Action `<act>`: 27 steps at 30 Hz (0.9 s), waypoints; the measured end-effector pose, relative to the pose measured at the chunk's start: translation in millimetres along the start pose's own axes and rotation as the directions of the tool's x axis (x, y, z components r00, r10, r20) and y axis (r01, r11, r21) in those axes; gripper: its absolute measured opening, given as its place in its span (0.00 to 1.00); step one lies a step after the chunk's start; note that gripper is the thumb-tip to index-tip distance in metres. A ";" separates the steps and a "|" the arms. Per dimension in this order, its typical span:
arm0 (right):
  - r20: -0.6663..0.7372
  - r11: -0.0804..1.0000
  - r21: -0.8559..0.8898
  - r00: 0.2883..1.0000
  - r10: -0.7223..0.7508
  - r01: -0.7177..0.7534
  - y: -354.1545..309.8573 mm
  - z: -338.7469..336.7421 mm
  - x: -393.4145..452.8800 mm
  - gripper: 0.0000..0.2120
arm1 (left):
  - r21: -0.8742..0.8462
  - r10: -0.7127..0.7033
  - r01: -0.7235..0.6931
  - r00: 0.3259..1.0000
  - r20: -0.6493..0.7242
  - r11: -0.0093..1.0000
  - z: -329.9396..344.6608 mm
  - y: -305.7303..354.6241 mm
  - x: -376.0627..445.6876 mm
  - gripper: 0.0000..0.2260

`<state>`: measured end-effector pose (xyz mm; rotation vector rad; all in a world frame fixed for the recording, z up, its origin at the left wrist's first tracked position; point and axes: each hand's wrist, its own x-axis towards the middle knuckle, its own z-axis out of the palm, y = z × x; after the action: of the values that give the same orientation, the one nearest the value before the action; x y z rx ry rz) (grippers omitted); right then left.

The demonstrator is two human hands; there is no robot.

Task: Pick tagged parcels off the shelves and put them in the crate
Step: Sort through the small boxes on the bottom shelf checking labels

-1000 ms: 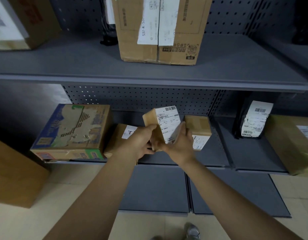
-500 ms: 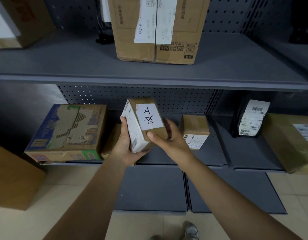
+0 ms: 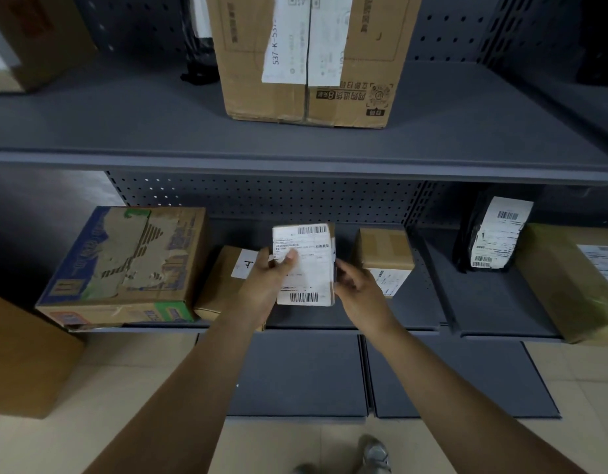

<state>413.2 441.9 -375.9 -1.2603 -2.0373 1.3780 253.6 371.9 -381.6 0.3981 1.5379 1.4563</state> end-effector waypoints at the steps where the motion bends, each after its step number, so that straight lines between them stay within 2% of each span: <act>1: 0.022 1.000 -0.011 1.000 0.017 -0.017 0.7 -1.4 1.0 0.20 | 0.084 0.025 -0.025 1.000 0.002 0.996 2.6 -1.8 3.5 0.17; 3: 0.058 0.997 0.013 0.995 0.078 -0.079 0.8 -3.4 2.9 0.23 | 0.279 0.088 -0.080 0.996 -0.013 0.957 7.4 -5.4 9.9 0.12; 6: 0.110 0.969 0.140 0.976 0.189 -0.203 0.4 0.8 6.7 0.25 | 0.540 0.180 -0.129 0.983 -0.043 0.831 15.0 -11.6 14.4 0.15; 8: 0.111 0.966 0.140 0.973 0.204 -0.218 0.8 4.9 8.7 0.21 | 0.621 0.210 -0.124 0.975 -0.068 0.774 21.1 -15.1 13.5 0.19; 13: 0.039 0.951 0.192 0.970 0.240 -0.243 8.6 11.4 11.1 0.25 | 0.640 0.158 -0.095 0.987 -0.041 0.762 37.0 -13.4 12.0 0.22; 16: 0.043 0.896 0.341 0.957 0.286 -0.283 14.0 13.9 9.0 0.27 | 0.682 0.124 -0.076 0.992 -0.023 0.727 36.6 -6.1 11.0 0.19; 18: 0.063 0.821 0.460 0.935 0.350 -0.339 16.7 16.2 8.9 0.25 | 0.709 0.138 -0.033 0.986 -0.091 0.704 30.4 1.3 8.1 0.18; 20: 0.050 0.764 0.518 0.905 0.422 -0.385 15.9 17.5 10.5 0.18 | 0.726 0.225 -0.018 0.956 -0.189 0.687 18.2 6.3 6.4 0.15; 23: 0.140 0.774 0.420 0.877 0.460 -0.473 10.7 25.7 11.8 0.09 | 0.761 0.300 0.034 0.907 -0.296 0.648 -7.8 9.0 4.8 0.19; 25: 0.247 0.797 0.314 0.855 0.456 -0.516 8.9 36.6 12.7 0.06 | 0.792 0.219 0.154 0.914 -0.341 0.590 -25.1 10.0 2.3 0.25; 27: 0.326 0.819 0.239 0.837 0.439 -0.522 9.3 52.1 15.4 0.11 | 0.781 0.099 0.269 0.917 -0.387 0.563 -38.8 8.5 -1.3 0.30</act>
<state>372.4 427.7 -410.0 -1.5828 -1.5875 2.1094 220.6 349.9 -379.4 0.5789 2.5217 0.6289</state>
